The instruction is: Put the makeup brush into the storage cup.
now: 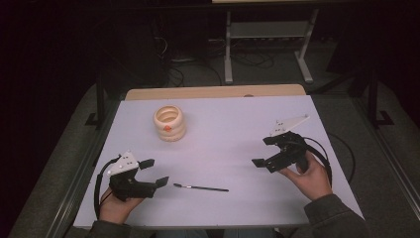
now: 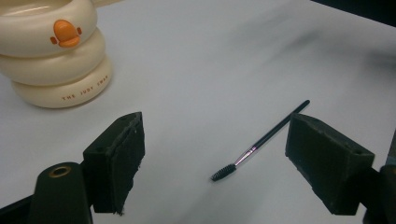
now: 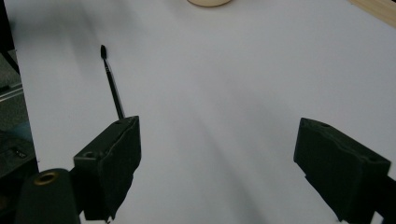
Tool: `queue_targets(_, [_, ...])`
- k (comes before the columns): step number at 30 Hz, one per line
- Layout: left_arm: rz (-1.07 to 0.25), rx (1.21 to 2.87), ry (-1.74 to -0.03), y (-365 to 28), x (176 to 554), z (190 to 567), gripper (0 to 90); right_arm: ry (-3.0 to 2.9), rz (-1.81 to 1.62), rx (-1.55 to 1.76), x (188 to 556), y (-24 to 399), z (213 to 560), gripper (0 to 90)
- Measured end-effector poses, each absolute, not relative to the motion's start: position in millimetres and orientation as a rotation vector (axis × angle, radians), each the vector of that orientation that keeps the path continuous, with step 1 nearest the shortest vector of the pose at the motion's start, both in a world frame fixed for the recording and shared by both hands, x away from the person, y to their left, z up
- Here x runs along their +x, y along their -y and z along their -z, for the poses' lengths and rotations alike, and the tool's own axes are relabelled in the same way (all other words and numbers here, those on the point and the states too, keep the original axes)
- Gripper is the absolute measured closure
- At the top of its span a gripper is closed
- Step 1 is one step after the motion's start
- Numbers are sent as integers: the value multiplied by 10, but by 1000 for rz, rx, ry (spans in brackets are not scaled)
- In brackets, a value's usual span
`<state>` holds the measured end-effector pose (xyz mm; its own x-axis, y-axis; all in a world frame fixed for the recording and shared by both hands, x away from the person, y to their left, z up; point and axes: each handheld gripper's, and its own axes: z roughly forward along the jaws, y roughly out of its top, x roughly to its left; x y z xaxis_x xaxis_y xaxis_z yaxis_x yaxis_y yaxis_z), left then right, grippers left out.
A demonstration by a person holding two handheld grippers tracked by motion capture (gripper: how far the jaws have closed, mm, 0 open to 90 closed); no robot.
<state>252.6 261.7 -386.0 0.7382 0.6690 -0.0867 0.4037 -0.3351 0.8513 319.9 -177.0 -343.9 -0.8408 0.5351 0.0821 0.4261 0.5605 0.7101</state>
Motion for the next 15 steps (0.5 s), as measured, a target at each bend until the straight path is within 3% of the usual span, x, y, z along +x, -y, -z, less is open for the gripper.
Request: queue_targets(15, [-350,1964,-817,-2623,2523,3851,198,-2744,-1080,763,3381,1485,3373,153])
